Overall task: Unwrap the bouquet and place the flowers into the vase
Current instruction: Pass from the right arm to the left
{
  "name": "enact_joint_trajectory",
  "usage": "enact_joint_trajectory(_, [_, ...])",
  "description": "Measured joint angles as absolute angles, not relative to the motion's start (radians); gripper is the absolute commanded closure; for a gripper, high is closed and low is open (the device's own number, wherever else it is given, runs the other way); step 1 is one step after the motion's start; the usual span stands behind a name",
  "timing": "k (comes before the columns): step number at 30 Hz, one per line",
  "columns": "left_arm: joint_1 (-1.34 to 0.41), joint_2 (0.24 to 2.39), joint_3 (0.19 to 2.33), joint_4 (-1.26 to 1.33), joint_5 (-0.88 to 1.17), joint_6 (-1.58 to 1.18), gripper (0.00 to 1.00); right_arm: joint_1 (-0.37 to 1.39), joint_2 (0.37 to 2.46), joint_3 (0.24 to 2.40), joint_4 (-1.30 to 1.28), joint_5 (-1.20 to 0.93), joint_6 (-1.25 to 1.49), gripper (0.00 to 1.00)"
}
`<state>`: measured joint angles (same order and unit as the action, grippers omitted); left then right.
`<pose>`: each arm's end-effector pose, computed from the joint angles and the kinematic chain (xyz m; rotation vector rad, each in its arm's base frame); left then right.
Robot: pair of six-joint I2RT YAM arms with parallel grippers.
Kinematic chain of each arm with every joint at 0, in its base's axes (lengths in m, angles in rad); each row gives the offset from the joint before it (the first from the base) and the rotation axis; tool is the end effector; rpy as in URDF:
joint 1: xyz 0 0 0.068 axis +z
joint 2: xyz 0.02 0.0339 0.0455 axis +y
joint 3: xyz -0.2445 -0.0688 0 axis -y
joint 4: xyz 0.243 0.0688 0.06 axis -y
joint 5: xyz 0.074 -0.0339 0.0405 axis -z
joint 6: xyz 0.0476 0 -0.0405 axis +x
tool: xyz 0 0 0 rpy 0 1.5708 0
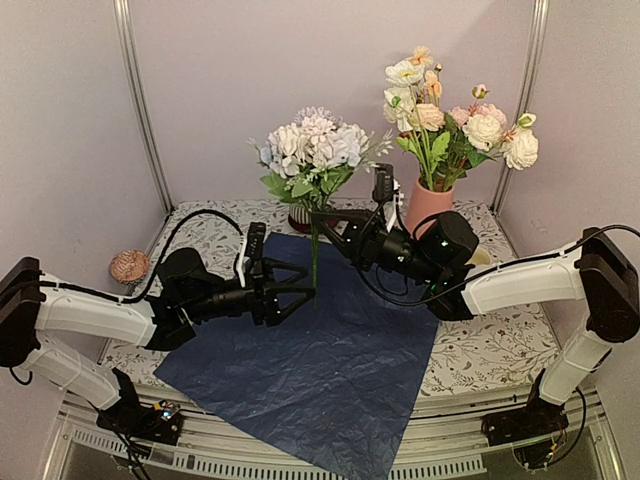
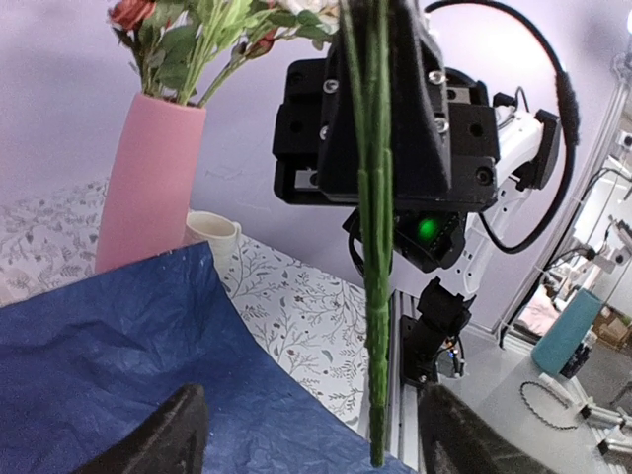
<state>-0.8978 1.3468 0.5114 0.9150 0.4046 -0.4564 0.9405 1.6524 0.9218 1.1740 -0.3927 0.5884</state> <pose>0.1665 -0.2389 0.2213 0.7077 1.5062 -1.3620 0.2019 0.3076 0.2903 -0.6077 1.1646 1.5520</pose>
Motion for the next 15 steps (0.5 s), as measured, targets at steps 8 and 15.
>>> enact_joint_trajectory(8, [-0.902,1.322,0.511,0.930,0.407,-0.412,0.15,0.950,1.653,0.919,1.239,-0.390,0.591,0.97])
enact_joint_trajectory(15, [-0.902,1.319,0.511,0.930,0.450,-0.395,0.16,0.953,1.671,0.910,1.309,-0.417,0.614,0.97])
